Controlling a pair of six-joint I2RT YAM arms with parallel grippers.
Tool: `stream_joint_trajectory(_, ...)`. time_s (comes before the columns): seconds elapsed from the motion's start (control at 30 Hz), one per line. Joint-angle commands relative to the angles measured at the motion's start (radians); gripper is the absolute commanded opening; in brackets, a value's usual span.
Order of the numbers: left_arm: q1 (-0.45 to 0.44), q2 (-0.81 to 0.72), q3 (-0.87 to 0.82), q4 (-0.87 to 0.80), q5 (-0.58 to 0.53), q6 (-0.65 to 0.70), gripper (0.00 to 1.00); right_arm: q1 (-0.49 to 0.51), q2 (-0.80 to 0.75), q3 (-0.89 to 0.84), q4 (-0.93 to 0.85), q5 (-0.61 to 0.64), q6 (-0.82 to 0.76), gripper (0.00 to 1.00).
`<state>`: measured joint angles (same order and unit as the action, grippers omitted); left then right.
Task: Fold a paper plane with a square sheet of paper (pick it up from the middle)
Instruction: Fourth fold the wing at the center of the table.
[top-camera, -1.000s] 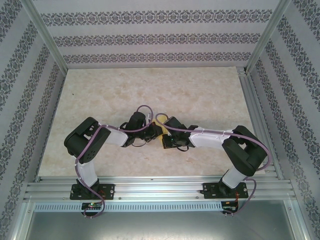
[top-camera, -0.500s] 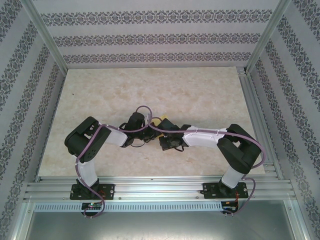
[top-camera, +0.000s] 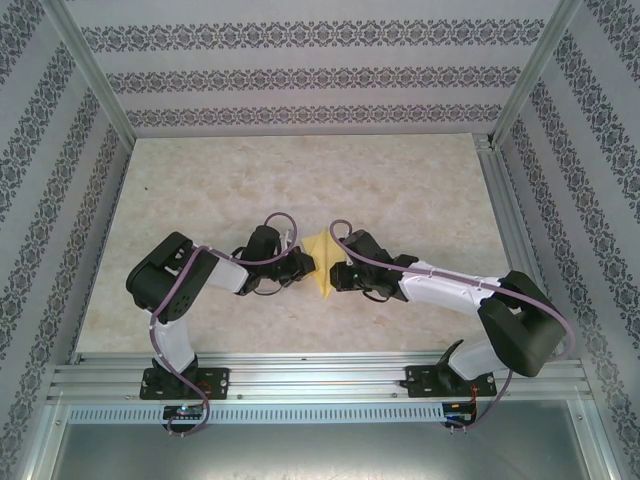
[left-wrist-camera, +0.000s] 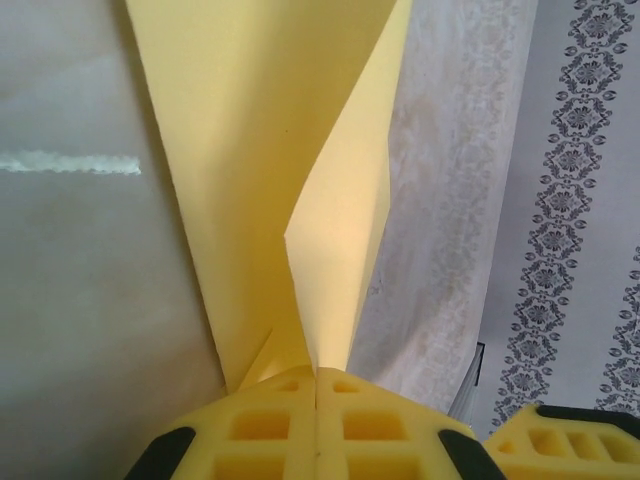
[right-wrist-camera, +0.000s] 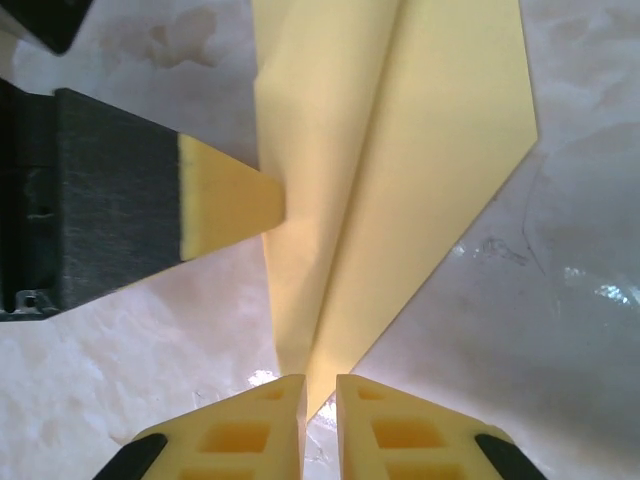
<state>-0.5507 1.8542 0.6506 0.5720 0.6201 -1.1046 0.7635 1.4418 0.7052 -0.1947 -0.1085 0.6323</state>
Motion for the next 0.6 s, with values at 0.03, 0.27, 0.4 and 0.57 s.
stream_joint_trajectory(0.03,0.03,0.011,-0.015,0.049,0.047,0.066,0.07,0.0,0.028,-0.008,0.102,-0.075,0.069,0.15)
stream_joint_trajectory(0.27,0.038,0.038,0.005,0.009,0.057,0.115,0.06,-0.001,0.068,-0.004,0.156,-0.109,0.119,0.14)
stream_joint_trajectory(0.4,0.038,0.072,0.024,0.024,0.079,0.114,0.07,-0.001,0.107,-0.015,0.233,-0.162,0.173,0.1)
stream_joint_trajectory(0.57,0.037,0.097,0.015,0.035,0.075,0.106,0.07,0.0,0.158,-0.018,0.277,-0.197,0.209,0.07)
